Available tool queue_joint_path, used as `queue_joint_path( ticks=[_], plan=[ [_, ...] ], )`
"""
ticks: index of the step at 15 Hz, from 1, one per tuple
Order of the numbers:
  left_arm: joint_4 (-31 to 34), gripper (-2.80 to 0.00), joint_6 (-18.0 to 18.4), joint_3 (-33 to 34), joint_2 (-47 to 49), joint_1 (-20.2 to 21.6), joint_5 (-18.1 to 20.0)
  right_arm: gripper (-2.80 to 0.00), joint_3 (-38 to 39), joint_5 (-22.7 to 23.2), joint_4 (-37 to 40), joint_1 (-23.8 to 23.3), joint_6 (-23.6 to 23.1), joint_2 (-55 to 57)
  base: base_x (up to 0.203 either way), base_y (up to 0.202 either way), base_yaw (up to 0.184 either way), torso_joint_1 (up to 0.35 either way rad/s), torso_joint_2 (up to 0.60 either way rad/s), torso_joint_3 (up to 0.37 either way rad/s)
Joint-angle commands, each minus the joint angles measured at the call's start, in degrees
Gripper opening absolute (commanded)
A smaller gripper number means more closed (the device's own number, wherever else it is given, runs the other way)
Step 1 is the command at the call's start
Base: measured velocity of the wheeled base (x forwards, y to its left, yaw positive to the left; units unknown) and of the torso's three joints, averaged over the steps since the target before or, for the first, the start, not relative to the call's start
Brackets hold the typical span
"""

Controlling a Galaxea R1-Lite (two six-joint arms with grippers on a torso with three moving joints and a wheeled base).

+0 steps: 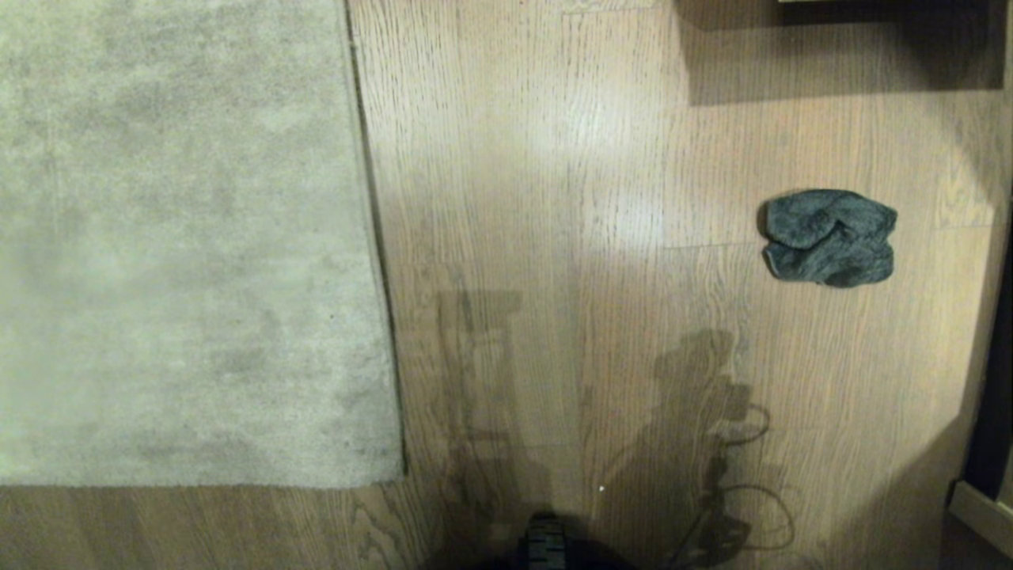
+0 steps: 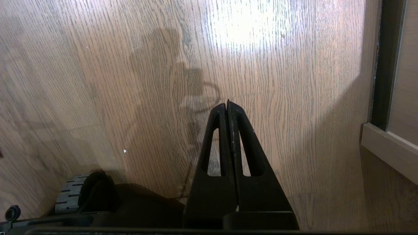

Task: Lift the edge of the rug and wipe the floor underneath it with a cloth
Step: Pick up the rag

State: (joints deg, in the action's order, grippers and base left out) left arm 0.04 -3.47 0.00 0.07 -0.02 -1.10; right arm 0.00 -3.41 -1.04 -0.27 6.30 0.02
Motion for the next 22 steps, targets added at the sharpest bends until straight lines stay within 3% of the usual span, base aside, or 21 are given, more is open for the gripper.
queue_joint_path(
  ticks=[1, 22],
  plan=[
    [0.0, -2.8, 0.0, 0.0, 0.0, 0.0, 0.0, -2.8, 0.0, 0.1, 0.0, 0.0, 0.0, 0.0, 0.0, 0.0, 0.0, 0.0, 0.0, 0.0],
    [0.0, -2.8, 0.0, 0.0, 0.0, 0.0, 0.0, -2.8, 0.0, 0.0, 0.0, 0.0, -0.1, 0.0, 0.0, 0.0, 0.0, 0.0, 0.0, 0.0]
  ],
)
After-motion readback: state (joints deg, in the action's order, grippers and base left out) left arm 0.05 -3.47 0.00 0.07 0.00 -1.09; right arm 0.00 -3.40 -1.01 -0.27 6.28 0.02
